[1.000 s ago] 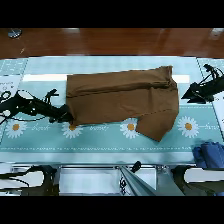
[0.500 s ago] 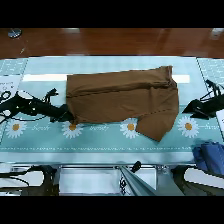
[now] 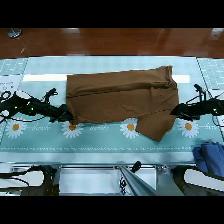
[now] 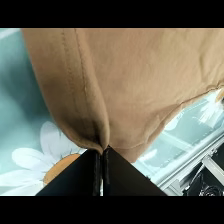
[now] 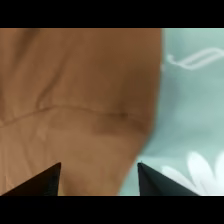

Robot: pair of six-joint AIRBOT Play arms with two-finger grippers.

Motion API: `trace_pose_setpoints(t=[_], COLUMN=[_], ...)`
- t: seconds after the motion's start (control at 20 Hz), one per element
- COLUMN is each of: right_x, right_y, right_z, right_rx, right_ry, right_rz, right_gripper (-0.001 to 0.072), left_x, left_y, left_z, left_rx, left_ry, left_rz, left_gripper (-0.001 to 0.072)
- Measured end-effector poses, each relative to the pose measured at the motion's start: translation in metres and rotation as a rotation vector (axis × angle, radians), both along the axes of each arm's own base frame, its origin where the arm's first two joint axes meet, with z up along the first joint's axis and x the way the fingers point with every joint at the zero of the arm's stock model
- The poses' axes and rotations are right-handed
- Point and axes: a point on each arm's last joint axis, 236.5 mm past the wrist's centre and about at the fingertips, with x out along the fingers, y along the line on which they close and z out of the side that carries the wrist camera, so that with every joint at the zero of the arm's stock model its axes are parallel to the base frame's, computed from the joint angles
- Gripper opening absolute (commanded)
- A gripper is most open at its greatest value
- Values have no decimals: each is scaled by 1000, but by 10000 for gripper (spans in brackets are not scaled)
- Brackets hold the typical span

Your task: Fold the shirts.

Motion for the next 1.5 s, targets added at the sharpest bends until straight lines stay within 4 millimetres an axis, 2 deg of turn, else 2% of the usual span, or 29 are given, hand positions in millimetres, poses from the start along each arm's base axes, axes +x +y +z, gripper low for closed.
trace_pose_setpoints(t=[0.05,0.1,0.15,0.2,0.3,0.4,0.55,0.8,0.95,1.05,1.2,1.35,1.5], right_x=[3,6,8,9,11,18,48,118,164,192,229,264,289], right_y=[6,12,16,20,25,19,13,-1,-10,-17,-17,-6,-4], right_z=[-2,-7,-12,-16,-17,-7,33,104,129,133,127,112,95], right_rx=[6,8,1,-2,-8,-55,-98,-135,-119,-103,-82,-89,-118], right_ry=[1,5,9,19,19,-22,-162,-431,-536,-567,-582,-594,-600], right_rz=[-6,-5,-9,-10,-2,22,16,-68,-133,-166,-184,-165,-177], right_gripper=[494,337,129,33,32,31,30,30,30,30,30,30,30], left_x=[1,1,1,1,4,13,40,95,131,154,185,213,237], left_y=[0,0,0,1,2,4,10,22,25,27,29,30,32], left_z=[0,0,-1,-1,0,7,32,85,102,107,103,92,80], left_rx=[2,3,3,4,6,13,34,94,142,171,193,204,205], left_ry=[-2,-3,-4,-5,-16,-50,-165,-385,-502,-561,-602,-613,-611], left_rz=[1,2,2,3,3,2,-5,18,56,84,105,118,129], left_gripper=[19,18,19,18,18,17,17,18,19,18,18,19,19])
